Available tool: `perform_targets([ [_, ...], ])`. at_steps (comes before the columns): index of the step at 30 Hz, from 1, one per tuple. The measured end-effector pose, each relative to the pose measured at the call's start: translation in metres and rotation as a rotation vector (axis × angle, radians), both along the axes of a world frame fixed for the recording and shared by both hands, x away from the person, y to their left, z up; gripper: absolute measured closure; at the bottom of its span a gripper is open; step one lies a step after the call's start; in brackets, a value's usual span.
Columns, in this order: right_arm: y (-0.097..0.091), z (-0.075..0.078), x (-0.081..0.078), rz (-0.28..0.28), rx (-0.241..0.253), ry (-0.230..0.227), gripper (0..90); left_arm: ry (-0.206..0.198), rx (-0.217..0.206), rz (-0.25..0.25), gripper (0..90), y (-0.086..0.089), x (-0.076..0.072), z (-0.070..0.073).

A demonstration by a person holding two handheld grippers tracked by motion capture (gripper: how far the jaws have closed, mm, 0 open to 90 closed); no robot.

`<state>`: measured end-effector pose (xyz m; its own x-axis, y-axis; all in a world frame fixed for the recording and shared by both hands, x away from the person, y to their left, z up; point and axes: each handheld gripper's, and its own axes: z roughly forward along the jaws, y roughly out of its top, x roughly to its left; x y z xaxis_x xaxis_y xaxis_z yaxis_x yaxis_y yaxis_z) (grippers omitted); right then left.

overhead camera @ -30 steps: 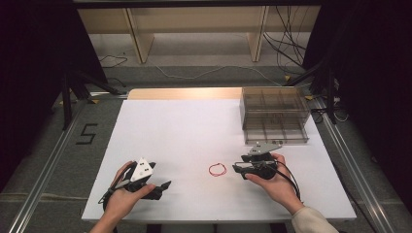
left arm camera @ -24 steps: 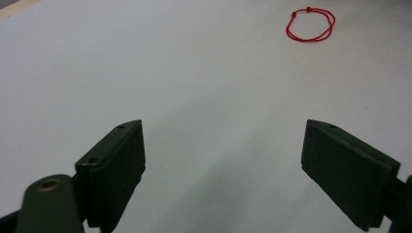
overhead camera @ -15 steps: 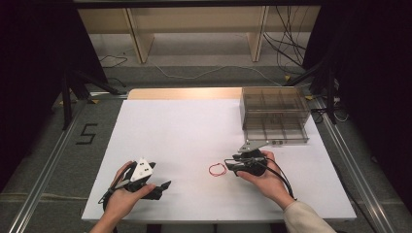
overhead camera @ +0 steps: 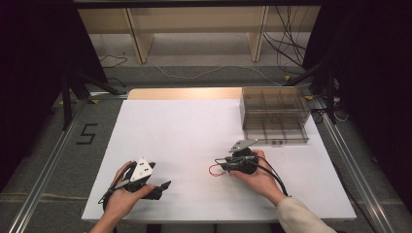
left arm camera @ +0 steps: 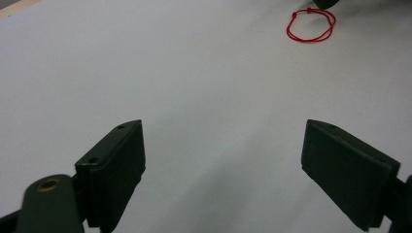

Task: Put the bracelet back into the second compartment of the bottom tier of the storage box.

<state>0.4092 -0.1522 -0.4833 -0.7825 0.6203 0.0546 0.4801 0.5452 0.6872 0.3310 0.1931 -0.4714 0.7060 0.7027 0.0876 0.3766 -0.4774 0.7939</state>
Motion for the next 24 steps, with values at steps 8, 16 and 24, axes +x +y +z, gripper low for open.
perform_targets([
  [8, 0.0041, -0.0043, 0.0020, 0.004, -0.023, -0.002, 74.0, 0.000, 0.001, -0.003, 15.9, -0.0001, -0.0002, 0.0002],
  [16, 0.0049, -0.0048, 0.0029, -0.002, -0.032, -0.004, 82.3, -0.001, -0.002, -0.008, 15.9, -0.0010, -0.0002, 0.0000],
  [24, 0.0042, -0.0054, 0.0041, -0.009, -0.017, 0.011, 86.1, -0.002, 0.000, -0.008, 15.9, -0.0009, -0.0002, -0.0002],
])
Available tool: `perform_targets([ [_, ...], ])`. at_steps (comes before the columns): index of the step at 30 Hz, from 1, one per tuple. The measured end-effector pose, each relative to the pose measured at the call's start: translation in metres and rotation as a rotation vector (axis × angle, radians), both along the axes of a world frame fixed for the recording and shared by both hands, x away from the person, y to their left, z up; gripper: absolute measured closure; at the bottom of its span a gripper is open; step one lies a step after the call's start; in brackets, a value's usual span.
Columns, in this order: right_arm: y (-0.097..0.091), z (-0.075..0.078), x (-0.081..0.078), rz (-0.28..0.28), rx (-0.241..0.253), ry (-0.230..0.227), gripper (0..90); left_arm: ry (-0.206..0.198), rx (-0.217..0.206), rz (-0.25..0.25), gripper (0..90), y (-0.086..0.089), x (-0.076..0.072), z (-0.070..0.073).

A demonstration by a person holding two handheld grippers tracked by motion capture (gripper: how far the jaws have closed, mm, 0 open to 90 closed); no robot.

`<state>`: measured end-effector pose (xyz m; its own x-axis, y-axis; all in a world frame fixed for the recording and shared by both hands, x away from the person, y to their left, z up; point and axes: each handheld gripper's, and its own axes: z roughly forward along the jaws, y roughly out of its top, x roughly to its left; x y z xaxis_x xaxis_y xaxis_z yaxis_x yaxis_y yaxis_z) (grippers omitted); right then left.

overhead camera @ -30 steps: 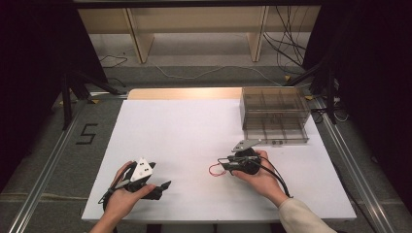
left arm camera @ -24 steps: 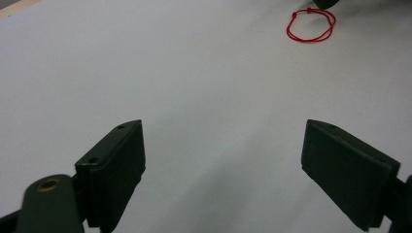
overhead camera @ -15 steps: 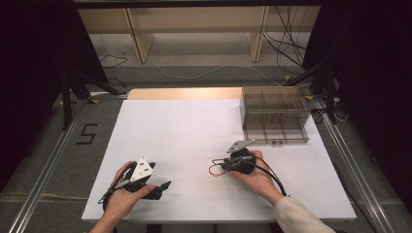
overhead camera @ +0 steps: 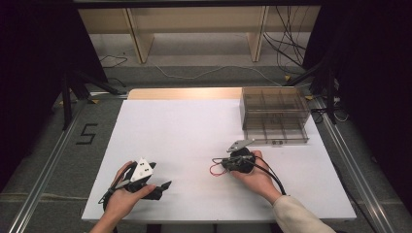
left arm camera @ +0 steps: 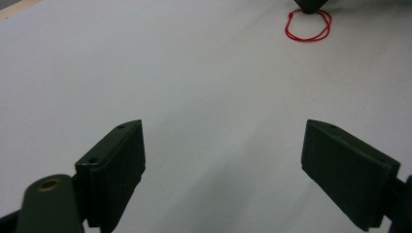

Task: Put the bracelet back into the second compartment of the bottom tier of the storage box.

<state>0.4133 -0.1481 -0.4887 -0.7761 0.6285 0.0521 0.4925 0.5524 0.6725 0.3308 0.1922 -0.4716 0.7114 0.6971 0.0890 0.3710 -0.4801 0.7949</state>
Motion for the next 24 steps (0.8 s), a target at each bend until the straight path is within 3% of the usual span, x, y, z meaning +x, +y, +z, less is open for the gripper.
perform_targets([
  [15, -0.0010, 0.0002, 0.0007, -0.017, 0.018, 0.018, 87.4, 0.003, 0.002, -0.003, 15.9, -0.0001, 0.0003, -0.0005],
  [24, -0.0049, 0.0055, 0.0004, -0.033, 0.059, 0.014, 87.5, 0.001, 0.001, 0.002, 15.9, -0.0002, 0.0003, -0.0005],
])
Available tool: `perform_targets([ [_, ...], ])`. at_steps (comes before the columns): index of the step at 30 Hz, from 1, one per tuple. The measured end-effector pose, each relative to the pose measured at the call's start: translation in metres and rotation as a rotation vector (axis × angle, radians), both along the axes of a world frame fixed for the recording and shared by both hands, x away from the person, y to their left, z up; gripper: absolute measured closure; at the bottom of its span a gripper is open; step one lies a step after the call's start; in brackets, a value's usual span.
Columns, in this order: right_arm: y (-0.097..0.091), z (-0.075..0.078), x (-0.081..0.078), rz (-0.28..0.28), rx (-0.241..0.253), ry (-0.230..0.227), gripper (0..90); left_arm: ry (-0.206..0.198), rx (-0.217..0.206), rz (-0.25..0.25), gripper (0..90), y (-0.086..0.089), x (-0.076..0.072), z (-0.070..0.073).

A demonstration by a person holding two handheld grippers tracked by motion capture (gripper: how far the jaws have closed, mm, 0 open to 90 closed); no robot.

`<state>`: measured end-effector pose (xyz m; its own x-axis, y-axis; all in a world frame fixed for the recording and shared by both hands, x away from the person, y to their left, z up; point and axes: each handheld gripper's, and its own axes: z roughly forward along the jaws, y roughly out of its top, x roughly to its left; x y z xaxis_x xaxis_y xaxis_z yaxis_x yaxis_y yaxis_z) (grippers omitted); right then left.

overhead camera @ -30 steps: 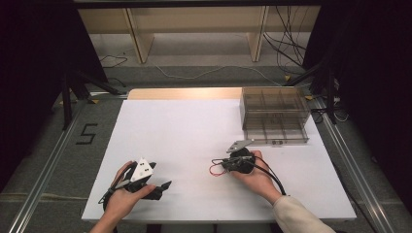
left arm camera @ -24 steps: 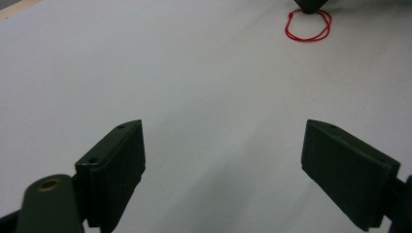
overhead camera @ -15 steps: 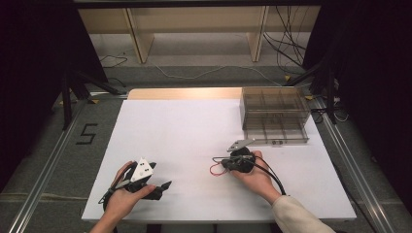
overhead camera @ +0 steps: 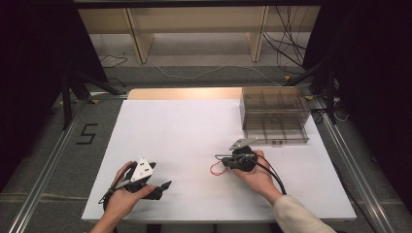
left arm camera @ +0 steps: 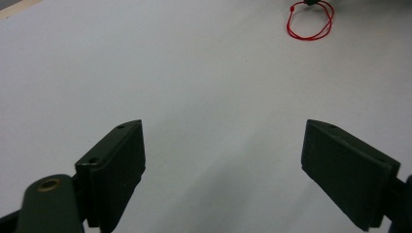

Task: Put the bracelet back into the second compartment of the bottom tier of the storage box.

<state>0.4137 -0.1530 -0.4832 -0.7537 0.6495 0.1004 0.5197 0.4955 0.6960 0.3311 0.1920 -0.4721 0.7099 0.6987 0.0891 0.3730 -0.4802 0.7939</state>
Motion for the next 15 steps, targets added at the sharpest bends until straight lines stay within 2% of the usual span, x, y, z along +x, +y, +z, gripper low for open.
perform_targets([
  [15, -0.008, 0.012, -0.004, -0.017, 0.045, -0.026, 87.5, -0.007, -0.003, 0.007, 15.9, 0.000, -0.001, 0.000],
])
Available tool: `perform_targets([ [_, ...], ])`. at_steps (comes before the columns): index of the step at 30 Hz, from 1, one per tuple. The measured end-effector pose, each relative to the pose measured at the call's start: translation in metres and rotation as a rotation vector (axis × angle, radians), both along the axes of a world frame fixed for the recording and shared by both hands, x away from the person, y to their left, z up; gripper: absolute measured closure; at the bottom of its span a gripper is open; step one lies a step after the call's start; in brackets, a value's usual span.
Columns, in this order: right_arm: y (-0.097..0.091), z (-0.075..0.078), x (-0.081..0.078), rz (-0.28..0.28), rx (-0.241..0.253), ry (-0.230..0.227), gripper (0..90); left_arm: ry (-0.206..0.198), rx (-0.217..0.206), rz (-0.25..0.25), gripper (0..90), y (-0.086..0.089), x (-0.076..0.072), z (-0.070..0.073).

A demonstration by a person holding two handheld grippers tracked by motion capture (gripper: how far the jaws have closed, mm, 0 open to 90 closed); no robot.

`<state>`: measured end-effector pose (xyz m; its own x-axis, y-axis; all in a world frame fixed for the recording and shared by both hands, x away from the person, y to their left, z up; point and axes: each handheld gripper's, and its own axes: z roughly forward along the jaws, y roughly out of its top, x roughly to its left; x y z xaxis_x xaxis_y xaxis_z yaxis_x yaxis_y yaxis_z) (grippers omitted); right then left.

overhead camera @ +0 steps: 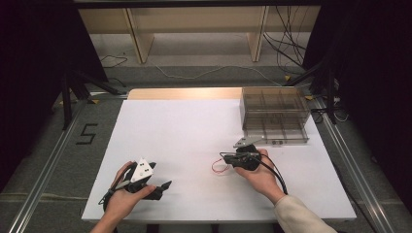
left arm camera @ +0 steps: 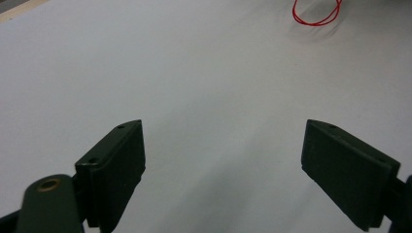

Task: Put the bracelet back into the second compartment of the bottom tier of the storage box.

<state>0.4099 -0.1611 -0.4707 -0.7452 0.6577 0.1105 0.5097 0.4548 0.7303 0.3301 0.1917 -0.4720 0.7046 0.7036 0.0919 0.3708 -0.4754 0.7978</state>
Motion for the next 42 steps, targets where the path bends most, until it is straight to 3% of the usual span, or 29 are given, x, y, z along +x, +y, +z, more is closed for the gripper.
perform_targets([
  [26, -0.010, 0.014, -0.003, -0.022, 0.021, -0.028, 87.5, -0.002, 0.006, 0.023, 15.9, 0.000, 0.000, -0.001],
  [42, -0.024, 0.020, 0.000, -0.066, 0.035, -0.040, 87.5, -0.007, 0.003, 0.028, 15.8, 0.001, 0.000, 0.000],
])
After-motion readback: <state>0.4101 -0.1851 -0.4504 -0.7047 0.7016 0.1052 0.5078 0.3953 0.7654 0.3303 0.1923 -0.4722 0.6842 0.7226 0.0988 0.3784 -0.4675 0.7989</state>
